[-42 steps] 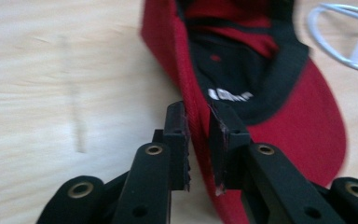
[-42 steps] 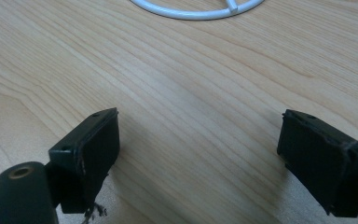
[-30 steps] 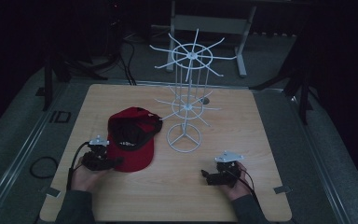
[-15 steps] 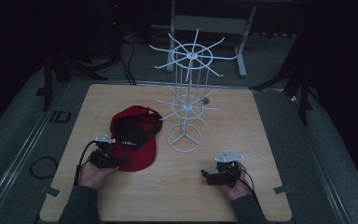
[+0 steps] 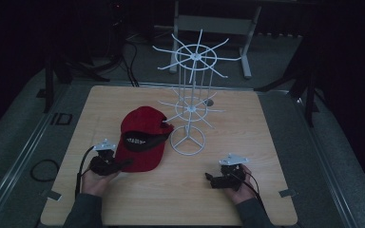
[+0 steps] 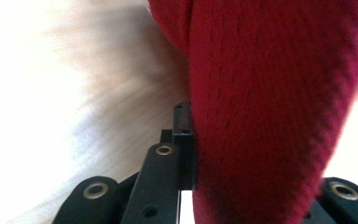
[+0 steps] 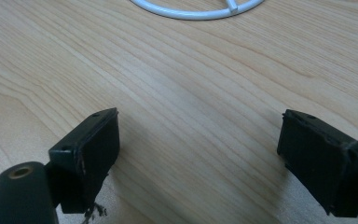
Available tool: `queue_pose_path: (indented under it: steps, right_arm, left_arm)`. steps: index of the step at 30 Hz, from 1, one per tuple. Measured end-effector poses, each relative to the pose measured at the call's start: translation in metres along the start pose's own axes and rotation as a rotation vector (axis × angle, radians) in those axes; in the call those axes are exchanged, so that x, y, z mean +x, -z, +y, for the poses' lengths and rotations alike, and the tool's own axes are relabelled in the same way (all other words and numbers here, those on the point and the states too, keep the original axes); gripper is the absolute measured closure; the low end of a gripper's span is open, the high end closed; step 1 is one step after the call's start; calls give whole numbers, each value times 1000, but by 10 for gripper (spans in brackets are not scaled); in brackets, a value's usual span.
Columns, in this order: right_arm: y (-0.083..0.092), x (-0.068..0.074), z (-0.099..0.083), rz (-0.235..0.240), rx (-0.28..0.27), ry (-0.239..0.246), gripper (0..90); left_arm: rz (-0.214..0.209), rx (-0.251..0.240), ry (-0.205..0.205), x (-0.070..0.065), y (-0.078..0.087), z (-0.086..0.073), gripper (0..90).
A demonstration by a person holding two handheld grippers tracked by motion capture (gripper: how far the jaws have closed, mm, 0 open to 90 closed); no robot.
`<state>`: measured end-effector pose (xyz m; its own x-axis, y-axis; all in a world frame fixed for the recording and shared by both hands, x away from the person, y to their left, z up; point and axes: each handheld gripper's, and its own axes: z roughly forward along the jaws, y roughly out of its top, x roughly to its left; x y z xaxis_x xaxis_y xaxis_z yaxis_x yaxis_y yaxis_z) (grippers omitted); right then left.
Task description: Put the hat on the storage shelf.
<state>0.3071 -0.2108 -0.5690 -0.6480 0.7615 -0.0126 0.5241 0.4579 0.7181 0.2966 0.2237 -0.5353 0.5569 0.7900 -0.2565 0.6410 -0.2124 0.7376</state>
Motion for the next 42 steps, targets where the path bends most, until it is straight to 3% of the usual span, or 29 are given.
queue_pose_path:
  steps: [5,15,28,42]
  right_arm:
    - [0,0,0,0,0,0,128]
    - [0,0,0,0,0,0,127]
    - [0,0,0,0,-1,1,127]
    - [0,0,0,0,-1,1,127]
  left_arm:
    - [72,-46,-22,0,3,0,853]
    - [131,-159,-5,3,13,2,852]
    - [203,-224,-14,1,22,13,852]
    - [230,-310,-20,-5,32,20,851]
